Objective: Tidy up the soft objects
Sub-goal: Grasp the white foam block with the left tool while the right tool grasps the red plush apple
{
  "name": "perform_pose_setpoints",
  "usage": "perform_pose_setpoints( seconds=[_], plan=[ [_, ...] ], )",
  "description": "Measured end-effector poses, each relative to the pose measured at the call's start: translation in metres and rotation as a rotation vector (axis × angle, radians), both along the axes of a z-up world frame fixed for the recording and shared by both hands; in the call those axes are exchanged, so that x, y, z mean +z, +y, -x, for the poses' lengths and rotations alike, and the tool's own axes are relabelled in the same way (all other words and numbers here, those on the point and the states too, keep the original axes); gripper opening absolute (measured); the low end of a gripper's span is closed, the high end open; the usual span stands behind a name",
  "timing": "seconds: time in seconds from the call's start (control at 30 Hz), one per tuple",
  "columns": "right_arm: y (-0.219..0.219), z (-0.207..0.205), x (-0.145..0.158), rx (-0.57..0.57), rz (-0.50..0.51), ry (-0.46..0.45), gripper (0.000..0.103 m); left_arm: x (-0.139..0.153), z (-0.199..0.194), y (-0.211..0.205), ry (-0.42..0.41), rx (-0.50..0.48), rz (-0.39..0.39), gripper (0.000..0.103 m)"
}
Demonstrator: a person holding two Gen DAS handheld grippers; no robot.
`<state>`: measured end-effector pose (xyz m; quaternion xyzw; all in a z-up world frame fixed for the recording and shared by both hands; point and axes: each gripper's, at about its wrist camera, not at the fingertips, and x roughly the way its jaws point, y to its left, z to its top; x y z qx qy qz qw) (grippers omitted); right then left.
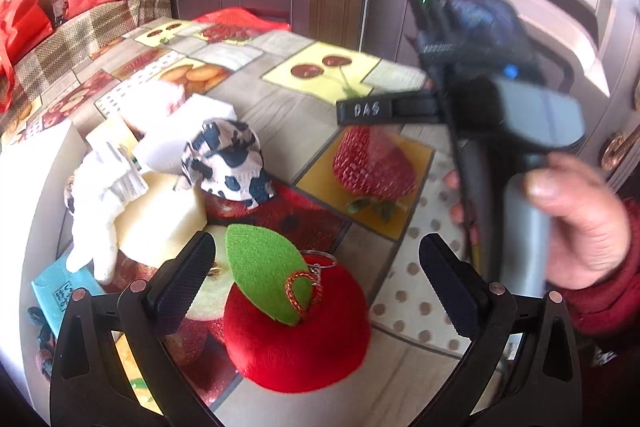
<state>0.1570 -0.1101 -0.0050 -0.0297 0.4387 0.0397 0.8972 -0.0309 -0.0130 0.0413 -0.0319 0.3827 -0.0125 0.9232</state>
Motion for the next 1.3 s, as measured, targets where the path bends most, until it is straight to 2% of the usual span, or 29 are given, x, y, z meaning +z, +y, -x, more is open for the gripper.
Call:
perform_pose_setpoints(
  seconds=[0.1, 0.2, 0.3, 0.37, 0.43, 0.5, 0.6, 0.63, 0.67, 0.8, 0.9, 1.03, 1.1, 1.2, 1.27, 1.3],
  plan=[
    [0.000, 0.000, 0.000, 0.000, 0.000, 0.000, 0.103, 0.034, 0.033, 0.009, -0.110, 0.035, 0.002, 0.103],
    [0.002, 0.001, 0.001, 0.001, 0.009, 0.001, 0.103, 0.062, 0.072, 0.031, -0.214, 0.126, 0.016, 0.103],
    [0.002, 0.001, 0.001, 0.013, -0.017, -0.006, 0.103, 0.076, 0.117, 0.066, -0.298, 0.245, 0.040, 0.103],
    [0.001, 0.002, 0.003, 0.059, -0.043, -0.013, 0.103, 0.076, 0.147, 0.090, -0.321, 0.337, 0.042, 0.103],
    [-0.008, 0.006, 0.009, 0.119, -0.144, -0.027, 0.103, 0.069, 0.167, 0.111, -0.314, 0.411, 0.032, 0.103],
    [-0.020, 0.017, 0.022, 0.186, -0.278, -0.084, 0.103, 0.056, 0.182, 0.120, -0.272, 0.449, 0.020, 0.103],
    [-0.041, 0.046, 0.051, 0.425, -0.521, -0.321, 0.103, 0.031, 0.189, 0.116, -0.162, 0.426, 0.027, 0.103],
    [-0.047, 0.058, 0.059, 0.517, -0.582, -0.405, 0.103, 0.023, 0.188, 0.111, -0.125, 0.397, 0.029, 0.103],
    [-0.047, 0.066, 0.065, 0.595, -0.591, -0.439, 0.103, 0.013, 0.185, 0.102, -0.081, 0.367, 0.020, 0.103],
    [-0.017, 0.093, 0.068, 0.941, -0.487, -0.315, 0.103, -0.021, 0.172, 0.066, 0.080, 0.281, -0.050, 0.103],
    [0.012, 0.117, 0.050, 1.104, -0.370, -0.199, 0.103, -0.036, 0.163, 0.053, 0.133, 0.251, -0.088, 0.103],
    [0.041, 0.138, 0.032, 1.207, -0.287, -0.130, 0.103, -0.037, 0.162, 0.058, 0.136, 0.258, -0.043, 0.102],
    [0.050, 0.147, 0.026, 1.234, -0.218, -0.110, 0.103, -0.037, 0.162, 0.064, 0.140, 0.269, -0.019, 0.096],
    [0.062, 0.154, 0.012, 1.256, -0.123, -0.078, 0.103, -0.038, 0.162, 0.070, 0.145, 0.273, 0.004, 0.093],
    [0.065, 0.154, 0.004, 1.270, -0.088, -0.060, 0.090, -0.036, 0.162, 0.068, 0.137, 0.253, -0.004, 0.081],
    [0.066, 0.154, 0.000, 1.277, -0.082, -0.043, 0.066, -0.035, 0.163, 0.068, 0.128, 0.244, 0.000, 0.062]
  ],
)
